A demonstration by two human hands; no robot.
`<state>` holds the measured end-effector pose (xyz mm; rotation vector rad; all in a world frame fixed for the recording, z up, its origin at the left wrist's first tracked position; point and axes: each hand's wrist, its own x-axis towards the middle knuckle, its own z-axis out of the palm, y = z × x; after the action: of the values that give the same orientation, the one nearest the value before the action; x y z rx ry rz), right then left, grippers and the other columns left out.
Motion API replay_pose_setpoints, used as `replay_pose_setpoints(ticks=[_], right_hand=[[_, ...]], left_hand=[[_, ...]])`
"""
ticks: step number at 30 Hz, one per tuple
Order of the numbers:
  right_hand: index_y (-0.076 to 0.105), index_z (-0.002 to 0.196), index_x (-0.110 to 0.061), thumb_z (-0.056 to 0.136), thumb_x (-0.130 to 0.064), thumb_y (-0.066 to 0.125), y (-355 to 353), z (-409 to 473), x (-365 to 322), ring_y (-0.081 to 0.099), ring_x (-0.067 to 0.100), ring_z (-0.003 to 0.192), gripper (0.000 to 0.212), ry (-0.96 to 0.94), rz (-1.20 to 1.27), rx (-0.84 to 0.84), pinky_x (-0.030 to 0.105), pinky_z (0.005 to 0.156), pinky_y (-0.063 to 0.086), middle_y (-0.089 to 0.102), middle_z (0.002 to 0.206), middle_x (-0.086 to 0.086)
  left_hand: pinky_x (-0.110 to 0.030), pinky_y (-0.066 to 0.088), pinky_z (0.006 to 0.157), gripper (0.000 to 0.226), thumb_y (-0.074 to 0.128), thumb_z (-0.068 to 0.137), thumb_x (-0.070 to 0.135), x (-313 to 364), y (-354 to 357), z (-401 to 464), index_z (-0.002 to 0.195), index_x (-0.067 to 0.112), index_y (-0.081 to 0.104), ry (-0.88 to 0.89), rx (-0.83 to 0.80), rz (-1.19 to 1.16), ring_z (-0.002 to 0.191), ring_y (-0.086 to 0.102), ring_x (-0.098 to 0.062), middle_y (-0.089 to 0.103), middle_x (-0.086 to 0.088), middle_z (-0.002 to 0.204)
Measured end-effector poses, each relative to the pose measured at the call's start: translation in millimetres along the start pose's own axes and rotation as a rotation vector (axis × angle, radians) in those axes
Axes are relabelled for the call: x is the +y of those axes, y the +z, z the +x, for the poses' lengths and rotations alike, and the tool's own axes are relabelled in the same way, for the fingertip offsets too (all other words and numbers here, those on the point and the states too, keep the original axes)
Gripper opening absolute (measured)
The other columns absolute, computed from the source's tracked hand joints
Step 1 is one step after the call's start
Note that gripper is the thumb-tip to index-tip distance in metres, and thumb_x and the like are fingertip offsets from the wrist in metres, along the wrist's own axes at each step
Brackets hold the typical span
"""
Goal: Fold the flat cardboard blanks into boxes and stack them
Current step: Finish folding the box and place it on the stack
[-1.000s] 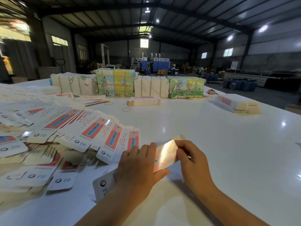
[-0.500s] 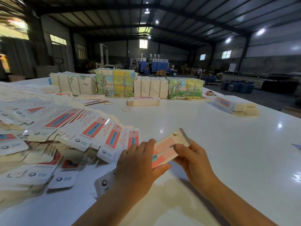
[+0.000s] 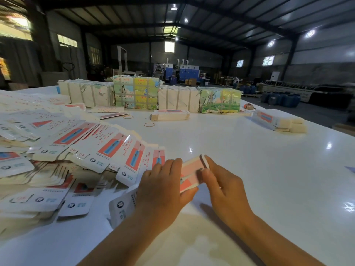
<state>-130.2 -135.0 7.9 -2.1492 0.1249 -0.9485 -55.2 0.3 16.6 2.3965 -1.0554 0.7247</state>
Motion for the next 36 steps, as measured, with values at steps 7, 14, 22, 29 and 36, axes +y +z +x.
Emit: replay_pose_setpoints(ticks=[7, 14, 22, 29, 36], right_hand=[[0.075, 0.086, -0.044, 0.098, -0.012, 0.044, -9, 5, -10, 0.071, 0.011, 0.087, 0.046, 0.123, 0.409, 0.014, 0.017, 0.071, 0.055, 0.075, 0.088, -0.010], [0.075, 0.082, -0.042, 0.099, -0.009, 0.041, -11, 6, -7, 0.071, 0.017, 0.085, 0.051, 0.115, 0.454, 0.036, 0.021, 0.071, 0.056, 0.075, 0.088, -0.003], [0.070, 0.074, -0.050, 0.098, -0.009, 0.043, -8, 3, -2, 0.070, 0.014, 0.075, 0.056, 0.072, 0.290, 0.100, 0.027, 0.067, 0.058, 0.073, 0.076, -0.007], [0.060, 0.087, -0.047, 0.099, -0.014, 0.041, -1, 0, 3, 0.064, 0.009, 0.070, 0.040, -0.010, 0.057, 0.116, 0.016, 0.057, 0.050, 0.066, 0.079, -0.014], [0.067, 0.102, -0.026, 0.097, -0.024, 0.039, 0, -2, 4, 0.060, 0.003, 0.066, 0.029, -0.121, -0.084, 0.149, 0.011, 0.054, 0.044, 0.060, 0.065, -0.019]], left_hand=[[-0.030, 0.045, 0.077, 0.068, 0.064, 0.074, 0.058, 1, -5, 1, 0.126, 0.016, 0.053, 0.043, -0.024, 0.017, 0.092, 0.060, -0.020, 0.063, -0.002, 0.109], [-0.030, 0.052, 0.053, 0.064, 0.078, 0.053, 0.053, 0, -1, -1, 0.099, 0.009, 0.068, 0.089, 0.092, 0.066, 0.060, 0.064, -0.021, 0.070, -0.005, 0.080], [-0.031, 0.052, 0.050, 0.063, 0.076, 0.054, 0.054, 5, -2, 0, 0.097, 0.008, 0.068, 0.095, 0.077, 0.083, 0.059, 0.064, -0.021, 0.069, -0.005, 0.078], [-0.032, 0.052, 0.050, 0.063, 0.077, 0.057, 0.053, 6, -2, 0, 0.097, 0.006, 0.068, 0.066, 0.036, 0.092, 0.059, 0.064, -0.024, 0.068, -0.007, 0.077], [-0.032, 0.050, 0.047, 0.062, 0.083, 0.052, 0.049, 11, -4, -1, 0.092, 0.005, 0.068, 0.045, 0.037, 0.107, 0.056, 0.062, -0.025, 0.067, -0.008, 0.072]])
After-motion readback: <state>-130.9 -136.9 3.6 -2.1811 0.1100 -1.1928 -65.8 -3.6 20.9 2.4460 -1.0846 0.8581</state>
